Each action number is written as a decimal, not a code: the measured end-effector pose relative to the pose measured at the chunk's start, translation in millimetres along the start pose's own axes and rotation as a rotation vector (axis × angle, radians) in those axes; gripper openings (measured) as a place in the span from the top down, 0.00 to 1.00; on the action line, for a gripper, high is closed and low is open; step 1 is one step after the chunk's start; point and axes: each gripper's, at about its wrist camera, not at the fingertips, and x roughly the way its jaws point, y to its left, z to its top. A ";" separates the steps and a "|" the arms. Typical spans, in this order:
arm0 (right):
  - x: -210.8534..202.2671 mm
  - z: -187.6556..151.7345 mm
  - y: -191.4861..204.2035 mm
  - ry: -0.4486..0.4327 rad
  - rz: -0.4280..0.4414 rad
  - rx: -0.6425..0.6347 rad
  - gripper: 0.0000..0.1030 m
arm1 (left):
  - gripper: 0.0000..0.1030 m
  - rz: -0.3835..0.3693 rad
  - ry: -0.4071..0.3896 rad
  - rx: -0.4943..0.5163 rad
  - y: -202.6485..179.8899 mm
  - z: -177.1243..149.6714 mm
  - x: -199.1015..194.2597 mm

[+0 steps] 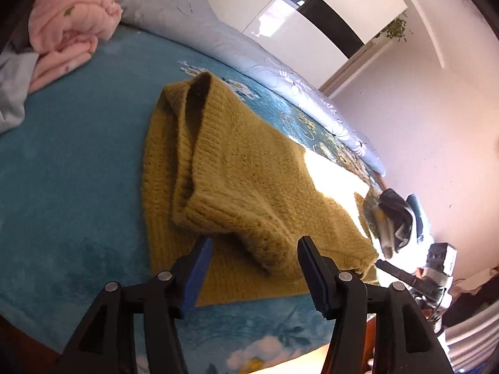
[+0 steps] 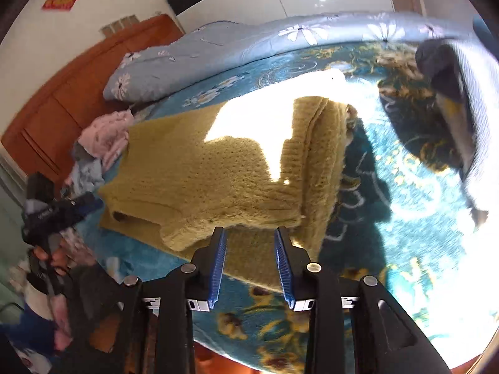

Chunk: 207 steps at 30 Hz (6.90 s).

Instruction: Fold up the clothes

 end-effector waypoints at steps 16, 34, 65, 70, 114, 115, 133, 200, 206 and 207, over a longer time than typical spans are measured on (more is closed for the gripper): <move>30.0 7.5 -21.4 -0.047 0.159 0.399 0.73 | 0.80 -0.023 -0.027 -0.242 14.9 16.7 29.0; 31.0 -8.7 -34.3 -0.030 0.150 0.367 0.90 | 0.88 0.021 -0.003 -0.209 37.5 -7.9 35.2; 81.7 111.7 -76.8 -0.073 -0.004 0.225 0.46 | 0.26 0.143 0.069 -0.068 62.5 119.9 102.5; 87.0 120.7 -77.4 -0.048 0.046 0.219 0.77 | 0.80 0.135 0.051 -0.085 66.3 122.2 100.7; 44.0 56.1 -52.2 -0.123 -0.132 0.387 0.40 | 0.39 0.196 0.006 0.203 -111.0 5.9 146.0; 44.8 56.6 -49.7 -0.128 -0.136 0.385 0.40 | 0.39 0.205 0.006 0.212 -112.8 4.1 145.8; 57.7 139.1 119.3 -0.140 -0.187 -0.162 0.79 | 0.44 0.150 -0.247 0.002 -42.4 -3.7 17.9; 113.9 63.0 87.8 0.031 0.145 0.042 0.49 | 0.30 0.206 -0.145 0.127 -6.2 150.0 53.1; 116.6 61.7 85.6 0.041 0.164 0.059 0.49 | 0.41 0.176 -0.029 0.101 4.9 170.7 100.2; 117.1 61.5 85.2 0.043 0.167 0.062 0.49 | 0.66 0.169 -0.010 0.094 7.3 172.7 107.2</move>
